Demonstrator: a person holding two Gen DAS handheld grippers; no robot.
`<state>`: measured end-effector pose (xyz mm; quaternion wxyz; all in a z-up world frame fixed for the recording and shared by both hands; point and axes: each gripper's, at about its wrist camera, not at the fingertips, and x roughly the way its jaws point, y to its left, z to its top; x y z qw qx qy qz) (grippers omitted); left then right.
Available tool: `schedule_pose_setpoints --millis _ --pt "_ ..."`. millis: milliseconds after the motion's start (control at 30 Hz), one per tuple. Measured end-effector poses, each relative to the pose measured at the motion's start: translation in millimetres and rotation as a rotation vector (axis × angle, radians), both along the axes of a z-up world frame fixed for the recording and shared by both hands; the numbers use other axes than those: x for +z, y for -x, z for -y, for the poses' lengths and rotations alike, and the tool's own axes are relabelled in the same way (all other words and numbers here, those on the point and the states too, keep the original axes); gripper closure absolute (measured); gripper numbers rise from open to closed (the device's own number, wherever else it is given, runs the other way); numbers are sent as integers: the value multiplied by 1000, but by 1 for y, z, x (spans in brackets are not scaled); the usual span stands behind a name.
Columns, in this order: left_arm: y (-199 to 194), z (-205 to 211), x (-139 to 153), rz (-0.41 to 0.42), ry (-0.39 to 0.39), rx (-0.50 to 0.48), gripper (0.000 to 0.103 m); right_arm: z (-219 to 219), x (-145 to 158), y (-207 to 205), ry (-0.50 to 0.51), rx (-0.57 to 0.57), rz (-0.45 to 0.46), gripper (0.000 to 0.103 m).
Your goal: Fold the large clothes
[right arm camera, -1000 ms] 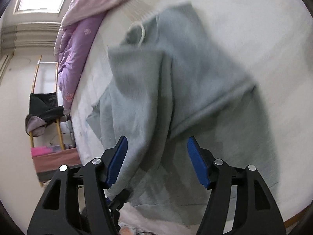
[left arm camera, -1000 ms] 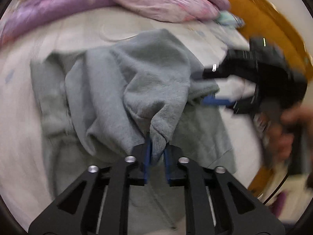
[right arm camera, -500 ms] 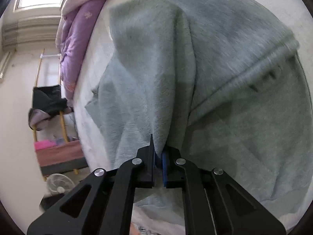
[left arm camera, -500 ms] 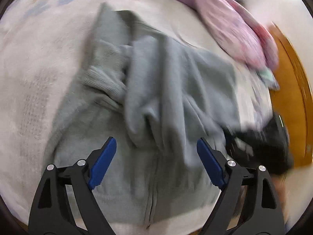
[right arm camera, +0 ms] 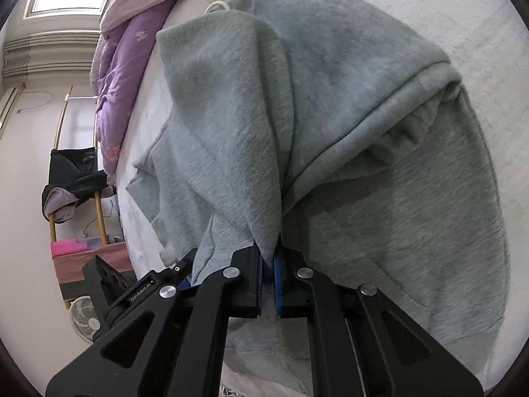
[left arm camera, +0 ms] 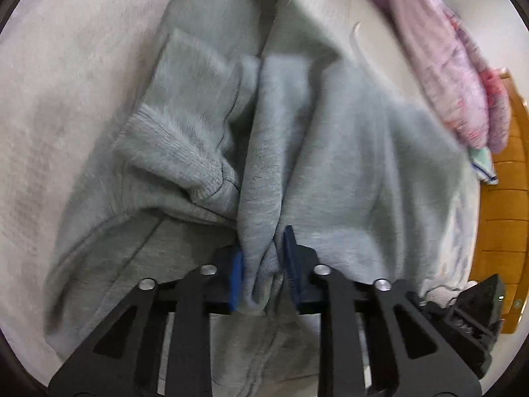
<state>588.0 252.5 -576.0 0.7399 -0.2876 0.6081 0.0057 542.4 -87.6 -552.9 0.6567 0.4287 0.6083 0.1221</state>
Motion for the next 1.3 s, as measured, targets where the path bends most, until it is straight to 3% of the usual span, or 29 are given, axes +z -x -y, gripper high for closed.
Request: schedule_pose_setpoints --millis 100,167,333,433,500,533,633,700,767,933,1000,1067,1167,1300 --pt "9 -12 28 85 12 5 84 -5 13 0 -5 25 34 98" --pt "12 -23 31 98 44 10 84 -14 7 0 13 63 15 98" --pt "16 -39 -11 -29 186 76 83 -25 -35 -2 92 103 -68 98" --pt "14 -39 -17 -58 173 50 81 -29 -35 -13 102 143 -92 96" --pt "6 -36 -1 -49 165 -2 78 -32 -22 -21 119 186 -109 85" --pt "1 -35 11 -39 146 -23 73 -30 -8 -26 120 198 -100 85" --pt "-8 -42 50 31 100 -22 31 -22 36 -43 175 225 -24 70" --pt "-21 -48 71 88 81 12 29 -13 62 -64 207 192 34 58" --pt "-49 -48 80 104 62 31 29 -7 76 -82 213 143 72 56" --pt "-120 -38 49 -3 -15 95 29 -2 68 -144 215 25 88 50" --pt "-136 -32 33 -17 -50 65 28 -5 53 -162 212 9 52 49" --pt "-149 -21 12 -68 -142 17 28 -9 30 -180 191 1 8 49" --pt "-154 -24 -16 -113 -103 39 28 -12 6 -198 150 1 -34 49" --pt "-160 -41 -19 -80 -39 119 27 -20 -9 -209 117 3 -44 49"
